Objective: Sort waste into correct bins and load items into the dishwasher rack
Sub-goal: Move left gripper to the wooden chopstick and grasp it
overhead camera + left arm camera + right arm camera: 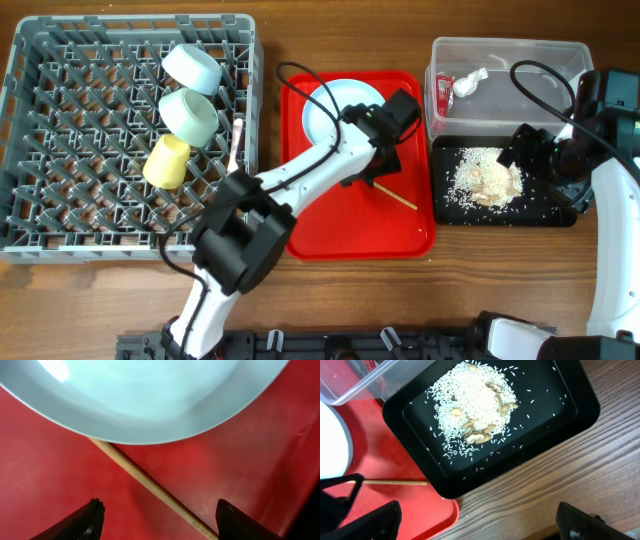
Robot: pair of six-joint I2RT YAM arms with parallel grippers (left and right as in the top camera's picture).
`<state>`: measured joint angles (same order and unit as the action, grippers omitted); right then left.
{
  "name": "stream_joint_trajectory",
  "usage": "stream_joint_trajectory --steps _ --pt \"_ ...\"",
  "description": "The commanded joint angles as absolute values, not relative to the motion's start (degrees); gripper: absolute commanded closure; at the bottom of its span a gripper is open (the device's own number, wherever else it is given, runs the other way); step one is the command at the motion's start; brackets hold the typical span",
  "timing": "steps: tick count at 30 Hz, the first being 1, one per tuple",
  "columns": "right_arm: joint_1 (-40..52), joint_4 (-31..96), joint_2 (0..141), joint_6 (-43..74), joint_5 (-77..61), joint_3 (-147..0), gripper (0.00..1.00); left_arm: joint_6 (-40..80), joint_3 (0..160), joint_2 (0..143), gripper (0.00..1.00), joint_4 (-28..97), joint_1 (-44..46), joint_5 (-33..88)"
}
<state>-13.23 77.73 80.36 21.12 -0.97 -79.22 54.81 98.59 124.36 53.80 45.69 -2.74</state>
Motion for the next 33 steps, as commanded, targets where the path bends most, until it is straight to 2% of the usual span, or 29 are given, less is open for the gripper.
stream_joint_trajectory --steps 1,16,17,21,26,33 --pt "-13.41 77.62 80.25 20.99 -0.08 -79.4 0.0 55.99 98.7 126.21 0.28 54.08 46.28 -3.75" --pt "-13.41 77.6 80.25 20.51 -1.15 -79.4 0.0 55.75 98.63 130.63 0.3 58.59 46.39 -3.73" --pt "-13.41 77.6 80.25 20.49 -1.13 -79.4 0.0 55.77 98.63 130.63 0.33 59.51 46.37 -3.75" --pt "-13.41 77.62 80.25 20.43 -1.13 -79.4 0.01 55.77 98.63 130.63 0.67 62.33 46.39 -3.75" --pt "-13.41 77.73 80.25 19.57 -1.15 -79.4 0.0 55.77 98.63 130.63 0.95 64.38 46.37 -3.75" --pt "-13.41 77.69 80.25 19.46 -1.15 -79.4 0.0 55.79 98.63 130.63 0.96 64.79 46.39 -3.7"
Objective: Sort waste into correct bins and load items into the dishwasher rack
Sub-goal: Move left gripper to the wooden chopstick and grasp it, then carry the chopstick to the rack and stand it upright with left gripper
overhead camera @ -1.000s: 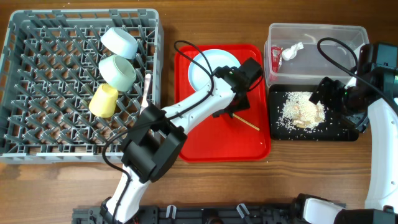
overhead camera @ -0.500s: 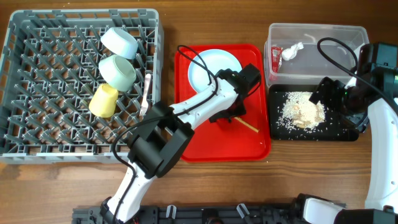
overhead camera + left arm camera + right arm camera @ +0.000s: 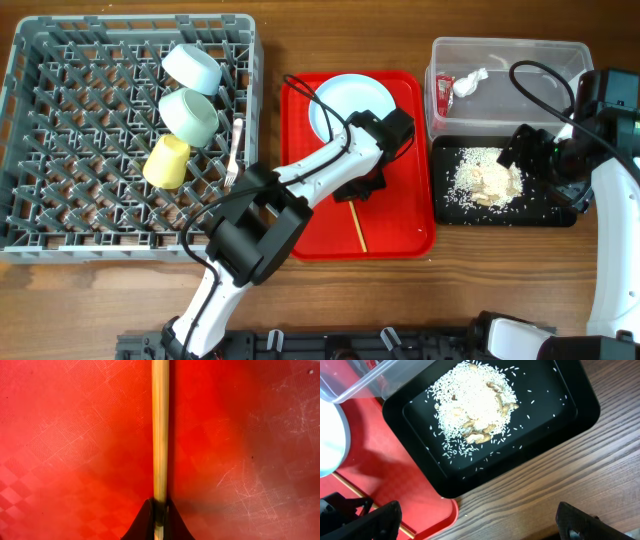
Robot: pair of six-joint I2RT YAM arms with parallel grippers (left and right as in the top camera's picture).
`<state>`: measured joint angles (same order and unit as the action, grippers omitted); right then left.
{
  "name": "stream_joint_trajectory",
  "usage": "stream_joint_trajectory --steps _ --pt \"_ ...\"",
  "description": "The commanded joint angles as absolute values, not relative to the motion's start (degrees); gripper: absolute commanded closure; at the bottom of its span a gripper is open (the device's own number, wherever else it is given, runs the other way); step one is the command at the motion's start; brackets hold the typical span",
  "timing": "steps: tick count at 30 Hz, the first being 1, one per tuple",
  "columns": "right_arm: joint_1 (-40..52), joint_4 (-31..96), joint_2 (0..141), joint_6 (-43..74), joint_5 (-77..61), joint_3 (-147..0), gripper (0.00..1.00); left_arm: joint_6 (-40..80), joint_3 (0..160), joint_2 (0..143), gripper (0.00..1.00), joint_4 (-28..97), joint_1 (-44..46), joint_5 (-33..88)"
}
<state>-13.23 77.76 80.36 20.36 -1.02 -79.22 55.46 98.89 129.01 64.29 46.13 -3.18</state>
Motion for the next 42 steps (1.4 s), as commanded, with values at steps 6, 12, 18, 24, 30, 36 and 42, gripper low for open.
stream_joint_trajectory --steps 6,12,18,24,30,36,42 --pt "-13.41 77.65 80.25 19.46 -1.13 -79.4 0.0 55.81 98.63 130.61 0.96 66.63 46.37 -3.68" --pt "-13.41 77.87 80.25 19.49 -1.15 -79.4 0.0 55.99 98.65 129.62 0.96 68.42 46.02 -2.83" --pt "-13.41 77.87 80.25 19.49 -1.13 -79.4 0.0 55.96 98.65 125.32 0.96 68.62 44.34 -2.85" --pt "-13.41 77.87 80.25 19.49 -1.13 -79.4 0.0 55.77 98.65 120.6 0.96 68.93 41.56 -2.9" --pt "-13.41 77.87 80.25 19.49 -1.13 -79.4 0.0 55.77 98.65 117.1 0.96 69.71 39.4 -3.44" --pt "-13.41 77.87 80.25 19.49 -1.13 -79.4 0.0 54.72 98.65 112.73 0.96 71.72 37.69 -7.88" --pt "-13.41 77.73 80.25 19.49 -1.13 -79.4 0.0 41.41 98.65 105.03 0.96 71.66 35.14 -7.84"
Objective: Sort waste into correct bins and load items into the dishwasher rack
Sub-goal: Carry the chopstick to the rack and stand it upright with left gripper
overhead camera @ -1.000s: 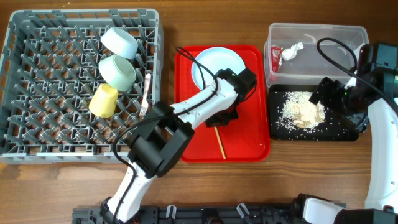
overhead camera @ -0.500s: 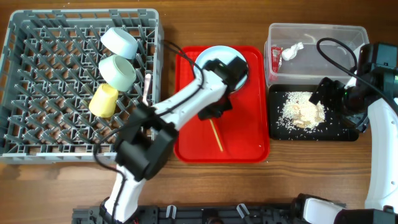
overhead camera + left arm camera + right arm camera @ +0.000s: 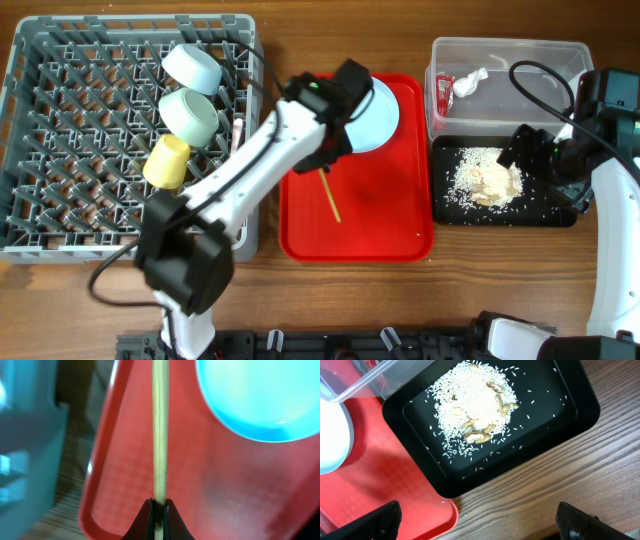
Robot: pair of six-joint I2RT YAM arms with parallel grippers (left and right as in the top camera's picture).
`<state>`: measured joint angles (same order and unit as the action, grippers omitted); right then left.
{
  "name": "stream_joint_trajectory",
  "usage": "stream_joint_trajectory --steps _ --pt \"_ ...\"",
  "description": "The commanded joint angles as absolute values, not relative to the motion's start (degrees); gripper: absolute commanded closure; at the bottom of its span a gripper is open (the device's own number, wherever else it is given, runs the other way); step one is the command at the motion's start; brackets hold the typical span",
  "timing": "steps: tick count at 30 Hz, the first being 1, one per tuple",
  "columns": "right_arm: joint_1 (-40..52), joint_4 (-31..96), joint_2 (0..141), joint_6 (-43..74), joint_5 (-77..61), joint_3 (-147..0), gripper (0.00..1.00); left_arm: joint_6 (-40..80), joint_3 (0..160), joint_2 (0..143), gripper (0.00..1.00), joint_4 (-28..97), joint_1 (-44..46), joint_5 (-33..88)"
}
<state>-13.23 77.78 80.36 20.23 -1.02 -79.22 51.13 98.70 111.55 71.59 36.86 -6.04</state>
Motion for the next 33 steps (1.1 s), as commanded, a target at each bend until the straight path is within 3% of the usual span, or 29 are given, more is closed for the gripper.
stream_joint_trajectory --steps 1,11,23,29,33 --pt "-13.41 77.71 80.25 19.49 -1.13 -79.4 0.0 38.94 98.65 103.83 0.96 71.7 34.74 -7.84" --pt "-13.41 77.71 80.25 19.51 -1.13 -79.4 0.0 19.46 98.65 96.14 0.96 76.71 31.22 -7.81" --pt "-13.41 77.82 80.25 19.46 -1.13 -79.4 0.0 13.54 98.63 94.52 0.96 73.8 18.5 -7.46" --pt "-13.41 77.82 80.25 19.51 -1.13 -79.4 0.0 5.8 98.63 96.01 0.96 70.08 9.96 2.31" --pt "-13.41 77.82 80.25 19.49 -1.13 -79.4 0.0 5.74 98.59 98.65 0.96 67.83 6.46 2.57"
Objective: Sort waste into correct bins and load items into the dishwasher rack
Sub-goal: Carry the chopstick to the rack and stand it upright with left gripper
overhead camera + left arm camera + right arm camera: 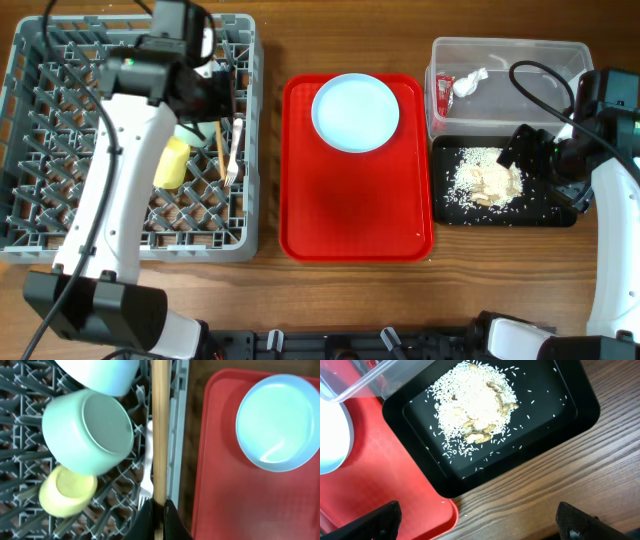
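My left gripper [159, 510] is shut on a wooden chopstick [160, 435], which hangs over the right edge of the grey dishwasher rack [60, 200], beside a white plastic fork [234, 150]. The rack holds a mint cup [90, 430], a yellow cup [65, 492] and a pale blue cup. A light blue plate [355, 112] lies on the red tray [358, 200]. My right gripper [477, 520] is open above the table beside the black tray [490, 425] of rice and food scraps.
A clear plastic bin [500, 70] with a wrapper and crumpled paper stands behind the black tray at the right. Bare wood runs between the rack and the red tray and along the front edge.
My left gripper has moved left with the chopstick, from above the red tray's upper left to over the rack's right edge by the fork. The right arm has not moved.
The chopstick lay on the red tray below the plate, with my left gripper open over it. Then that gripper was shut on it on the tray, then held it near the tray's left side, and now over the rack. The right gripper stayed open.
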Robot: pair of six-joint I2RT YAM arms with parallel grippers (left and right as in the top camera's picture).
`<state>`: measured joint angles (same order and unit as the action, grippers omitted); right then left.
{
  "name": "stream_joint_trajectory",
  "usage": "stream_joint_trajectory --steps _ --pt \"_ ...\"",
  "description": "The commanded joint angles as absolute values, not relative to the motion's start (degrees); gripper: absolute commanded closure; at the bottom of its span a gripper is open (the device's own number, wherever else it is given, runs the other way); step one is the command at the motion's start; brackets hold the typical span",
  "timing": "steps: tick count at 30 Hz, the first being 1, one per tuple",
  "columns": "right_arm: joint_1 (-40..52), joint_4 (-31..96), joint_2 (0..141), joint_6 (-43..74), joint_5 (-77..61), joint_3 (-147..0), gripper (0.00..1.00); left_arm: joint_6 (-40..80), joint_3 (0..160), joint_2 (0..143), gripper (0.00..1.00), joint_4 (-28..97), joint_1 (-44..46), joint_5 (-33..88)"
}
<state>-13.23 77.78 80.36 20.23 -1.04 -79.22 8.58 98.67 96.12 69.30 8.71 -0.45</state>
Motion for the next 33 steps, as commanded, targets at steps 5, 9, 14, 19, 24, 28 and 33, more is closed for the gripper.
stream_joint_trajectory --steps 5,9,14,19,24,28,33 --pt "-13.41 77.8 80.25 19.51 -1.13 -79.4 0.0 4.36 98.59 102.32 0.96 65.95 5.28 2.76" --pt "-13.41 77.8 80.25 19.53 -1.15 -79.4 0.0 3.57 98.59 105.89 0.96 64.86 5.34 3.01" --pt "-13.41 77.8 80.25 19.53 -1.13 -79.4 0.0 3.6 98.59 108.71 0.96 63.55 5.34 4.71" --pt "-13.41 77.6 80.25 19.55 -1.13 -79.4 0.0 3.62 98.59 109.95 0.91 62.13 5.34 4.71" --pt "-13.41 77.58 80.25 19.51 -1.13 -79.4 0.0 3.64 98.59 109.95 0.51 61.67 5.41 5.04" --pt "-13.41 77.58 80.25 19.51 -1.13 -79.4 0.0 3.9 98.59 109.95 0.32 61.69 5.52 5.41" --pt "-13.41 77.52 80.25 19.51 -1.13 -79.4 0.0 4.93 98.59 109.95 0.28 60.99 8.21 9.61"
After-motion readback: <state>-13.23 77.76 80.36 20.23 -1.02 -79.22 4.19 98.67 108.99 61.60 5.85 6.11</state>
